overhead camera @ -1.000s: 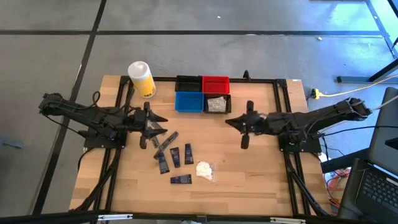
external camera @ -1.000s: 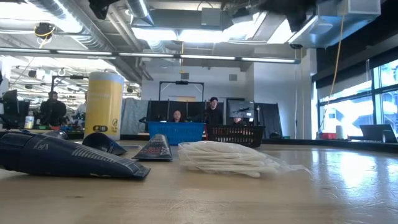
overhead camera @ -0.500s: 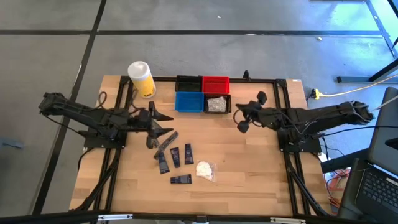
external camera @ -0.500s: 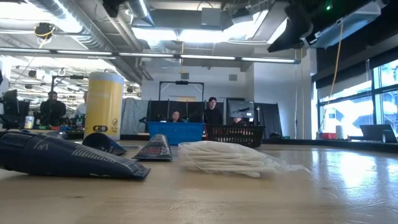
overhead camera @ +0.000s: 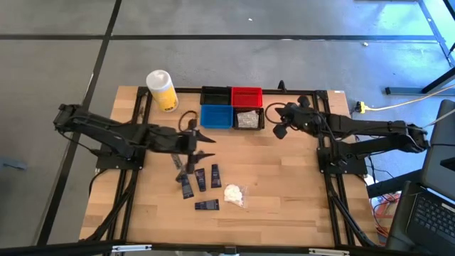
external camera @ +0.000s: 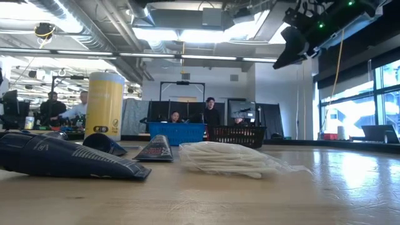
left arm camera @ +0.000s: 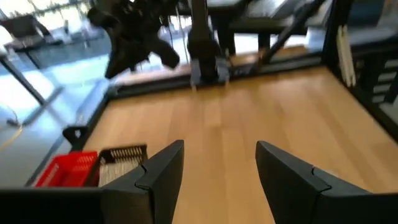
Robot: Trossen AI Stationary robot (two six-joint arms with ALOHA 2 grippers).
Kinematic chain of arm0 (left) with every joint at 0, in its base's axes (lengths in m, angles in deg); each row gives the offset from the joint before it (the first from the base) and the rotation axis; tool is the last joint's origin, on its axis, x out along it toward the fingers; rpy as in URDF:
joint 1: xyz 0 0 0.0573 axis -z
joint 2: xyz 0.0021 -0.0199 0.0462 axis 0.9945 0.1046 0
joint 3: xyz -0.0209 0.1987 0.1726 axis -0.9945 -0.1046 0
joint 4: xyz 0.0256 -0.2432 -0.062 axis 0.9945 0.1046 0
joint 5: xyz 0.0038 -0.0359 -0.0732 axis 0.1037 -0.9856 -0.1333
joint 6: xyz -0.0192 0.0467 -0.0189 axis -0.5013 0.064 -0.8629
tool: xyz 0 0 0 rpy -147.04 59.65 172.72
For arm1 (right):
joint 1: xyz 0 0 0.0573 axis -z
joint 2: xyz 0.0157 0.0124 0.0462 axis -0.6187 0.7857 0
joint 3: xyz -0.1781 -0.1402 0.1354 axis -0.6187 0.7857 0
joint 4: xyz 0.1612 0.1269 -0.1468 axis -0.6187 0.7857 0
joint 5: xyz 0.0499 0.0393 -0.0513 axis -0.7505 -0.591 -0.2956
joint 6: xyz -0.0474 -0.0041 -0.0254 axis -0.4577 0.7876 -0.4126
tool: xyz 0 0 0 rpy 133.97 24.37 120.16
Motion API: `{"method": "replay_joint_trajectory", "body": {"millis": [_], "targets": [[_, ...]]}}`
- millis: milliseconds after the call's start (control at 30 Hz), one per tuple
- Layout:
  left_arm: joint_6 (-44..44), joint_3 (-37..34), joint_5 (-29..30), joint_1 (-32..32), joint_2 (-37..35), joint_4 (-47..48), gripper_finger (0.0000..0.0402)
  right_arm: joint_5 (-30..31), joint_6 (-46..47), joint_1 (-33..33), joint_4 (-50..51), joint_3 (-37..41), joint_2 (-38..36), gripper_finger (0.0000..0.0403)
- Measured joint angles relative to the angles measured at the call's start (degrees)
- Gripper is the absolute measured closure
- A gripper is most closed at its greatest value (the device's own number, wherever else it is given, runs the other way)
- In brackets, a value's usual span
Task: Pick & Place Travel size toiletries
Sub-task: Put the shave cream into the top black bin
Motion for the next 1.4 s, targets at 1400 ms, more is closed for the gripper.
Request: {"method": "replay_joint_trajectory", "body": {"millis": [1400], "targets": [[14.6, 15.9, -4.3, -0.2, 30.0, 33.0, 0.0116, -6.1, 2.4, 0.8, -1.8, 0.0, 0.0, 0.04]]}}
